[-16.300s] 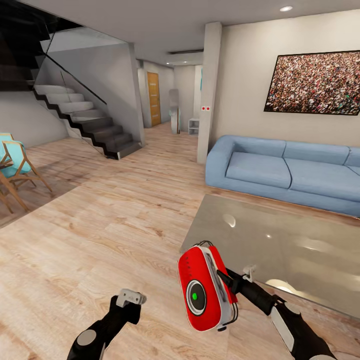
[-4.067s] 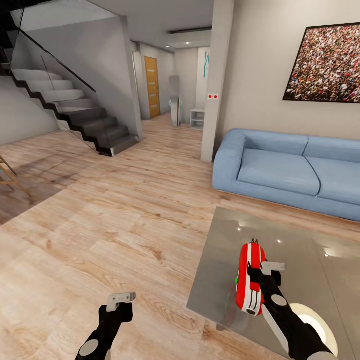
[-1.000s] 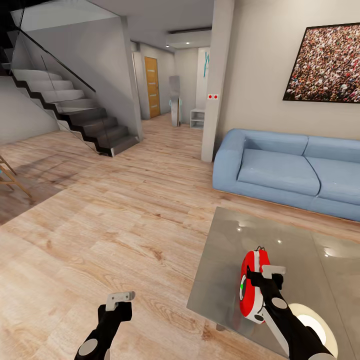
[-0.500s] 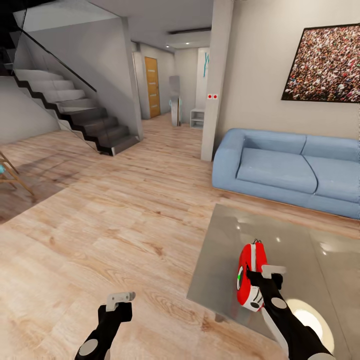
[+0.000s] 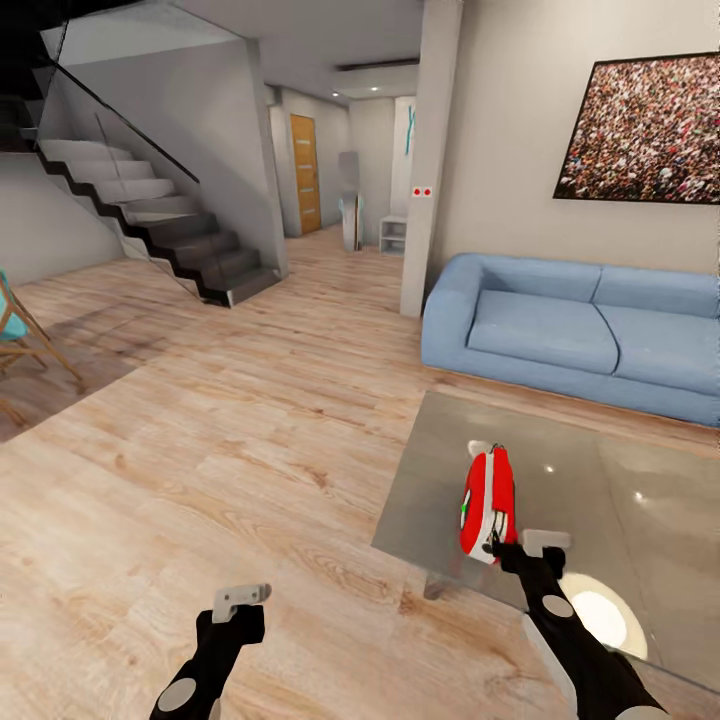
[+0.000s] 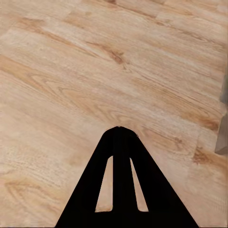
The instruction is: Turn on the radio receiver that's on the table in the living room.
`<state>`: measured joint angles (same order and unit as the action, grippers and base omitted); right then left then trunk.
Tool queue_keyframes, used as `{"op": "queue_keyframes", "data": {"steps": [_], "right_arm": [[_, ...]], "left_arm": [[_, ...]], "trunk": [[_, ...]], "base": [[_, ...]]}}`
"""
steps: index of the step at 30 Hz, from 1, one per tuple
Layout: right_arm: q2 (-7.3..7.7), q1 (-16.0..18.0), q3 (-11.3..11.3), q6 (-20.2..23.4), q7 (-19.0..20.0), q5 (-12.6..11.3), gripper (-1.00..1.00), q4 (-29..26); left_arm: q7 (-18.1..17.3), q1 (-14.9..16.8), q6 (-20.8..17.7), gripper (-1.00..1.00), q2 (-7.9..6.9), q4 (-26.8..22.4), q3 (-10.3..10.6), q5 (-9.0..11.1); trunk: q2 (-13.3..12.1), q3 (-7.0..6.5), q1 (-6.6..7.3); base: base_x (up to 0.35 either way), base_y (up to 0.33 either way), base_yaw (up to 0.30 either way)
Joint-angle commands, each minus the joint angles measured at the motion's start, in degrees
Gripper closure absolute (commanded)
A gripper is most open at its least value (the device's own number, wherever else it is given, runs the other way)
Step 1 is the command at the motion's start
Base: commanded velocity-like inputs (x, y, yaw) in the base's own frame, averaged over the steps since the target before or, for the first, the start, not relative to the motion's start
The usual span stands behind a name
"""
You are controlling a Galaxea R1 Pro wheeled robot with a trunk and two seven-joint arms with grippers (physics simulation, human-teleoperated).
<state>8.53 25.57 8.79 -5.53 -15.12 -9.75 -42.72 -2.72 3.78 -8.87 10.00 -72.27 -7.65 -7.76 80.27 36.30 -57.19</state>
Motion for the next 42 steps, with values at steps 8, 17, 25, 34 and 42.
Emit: {"op": "queue_keyframes", "data": {"steps": [8,17,25,34,42], "right_arm": [[0.0,0.0,0.0,0.0,0.0,0.0,-1.0,0.0],[0.0,0.0,0.0,0.01,0.0,0.0,-1.0,0.0],[0.03,0.0,-0.02,0.05,0.04,-0.04,-1.0,0.17],[2.69,0.0,-0.09,-0.11,5.99,0.29,-1.0,10.44],[3.42,0.0,-1.86,-0.39,6.96,0.05,-1.0,17.28]], "left_arm": [[0.0,0.0,0.02,1.0,0.0,0.08,0.0,0.01],[0.0,0.01,0.08,1.0,0.0,0.11,0.02,0.02],[0.0,0.0,0.44,1.0,0.0,0.0,0.1,0.04],[0.08,0.0,1.95,1.0,0.0,0.23,-1.0,-0.29],[0.26,0.0,4.83,1.0,-4.41,5.6,-13.51,-0.19]], "trunk": [[0.0,0.0,0.0],[0.0,0.0,0.0],[0.0,0.0,0.0],[0.0,0.0,0.0],[0.0,0.0,0.0]], "base": [[-0.347,0.0,0.0],[-0.347,0.0,0.0],[-0.188,0.0,0.0],[-0.004,0.0,0.0],[0.0,0.0,0.0]]}}
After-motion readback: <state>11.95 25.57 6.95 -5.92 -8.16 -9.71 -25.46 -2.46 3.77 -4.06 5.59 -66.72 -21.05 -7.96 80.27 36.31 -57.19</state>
